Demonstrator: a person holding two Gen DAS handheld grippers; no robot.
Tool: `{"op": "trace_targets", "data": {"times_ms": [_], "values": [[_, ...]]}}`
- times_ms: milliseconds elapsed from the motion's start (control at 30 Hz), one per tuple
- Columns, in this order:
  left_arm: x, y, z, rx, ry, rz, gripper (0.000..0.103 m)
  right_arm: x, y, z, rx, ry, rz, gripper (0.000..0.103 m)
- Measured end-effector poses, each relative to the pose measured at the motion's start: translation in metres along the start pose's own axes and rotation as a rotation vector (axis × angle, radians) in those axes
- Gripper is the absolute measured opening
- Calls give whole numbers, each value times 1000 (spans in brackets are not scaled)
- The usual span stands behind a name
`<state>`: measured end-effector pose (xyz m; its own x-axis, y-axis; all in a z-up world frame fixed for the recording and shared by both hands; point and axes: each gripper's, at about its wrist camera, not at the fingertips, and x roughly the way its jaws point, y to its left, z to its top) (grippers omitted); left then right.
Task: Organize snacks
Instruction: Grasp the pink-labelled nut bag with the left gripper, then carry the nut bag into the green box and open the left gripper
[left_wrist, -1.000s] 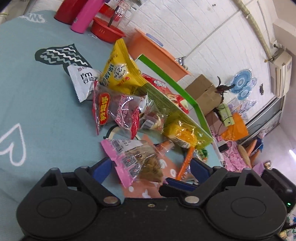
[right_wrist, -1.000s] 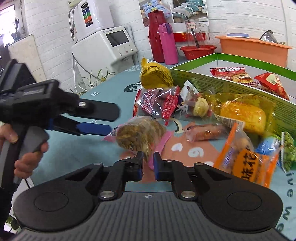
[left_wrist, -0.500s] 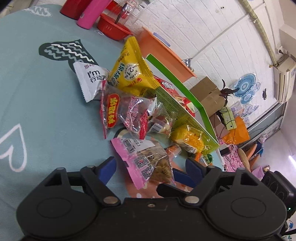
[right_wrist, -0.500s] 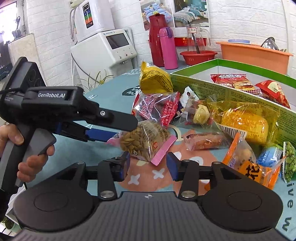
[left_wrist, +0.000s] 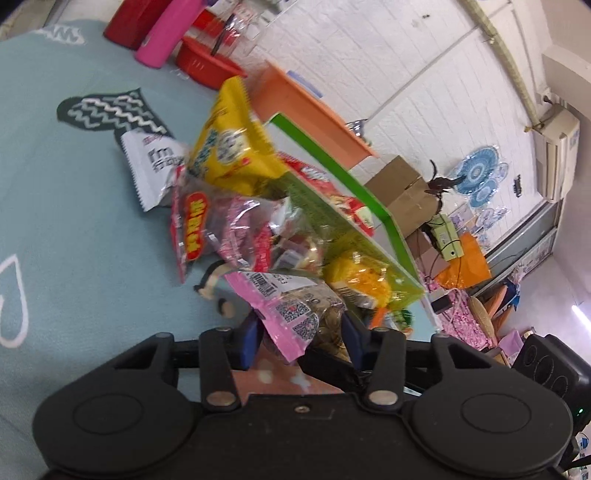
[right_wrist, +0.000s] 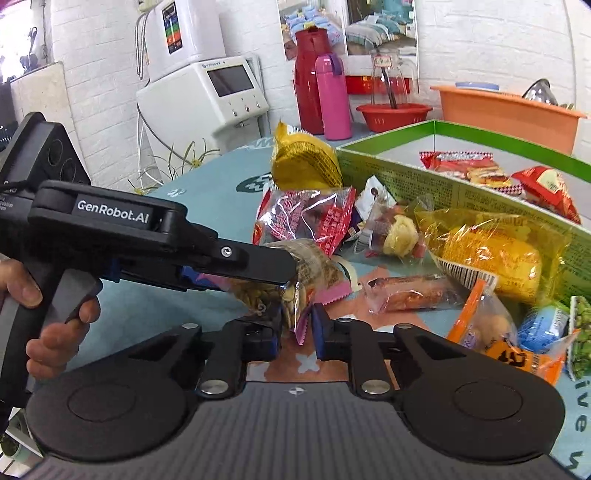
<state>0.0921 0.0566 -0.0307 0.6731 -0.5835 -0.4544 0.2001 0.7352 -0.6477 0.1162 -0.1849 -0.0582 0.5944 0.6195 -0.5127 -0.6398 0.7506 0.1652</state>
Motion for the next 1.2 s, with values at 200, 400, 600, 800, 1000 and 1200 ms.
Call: {"op": "trace_targets", "data": {"times_ms": [200,400,600,800,1000,1200], "values": [[-2,-38,13,92,-48,-56,52,-32,-1,12,-29,-109,-47,30],[25,-78,34,187,-42,-140,52,-60,-21,27,-24,-205,-130,30],[69,-107,48,247,-10,-208,52,-79,-53,35,11,-259,-225,30],[112,-116,55,252,38,-257,52,-87,-81,31,64,-276,-289,30],[147,-116,63,246,74,-267,52,-84,-107,28,99,-268,-322,30],[174,-109,65,262,114,-226,83,-69,-126,25,101,-248,-342,34]]}}
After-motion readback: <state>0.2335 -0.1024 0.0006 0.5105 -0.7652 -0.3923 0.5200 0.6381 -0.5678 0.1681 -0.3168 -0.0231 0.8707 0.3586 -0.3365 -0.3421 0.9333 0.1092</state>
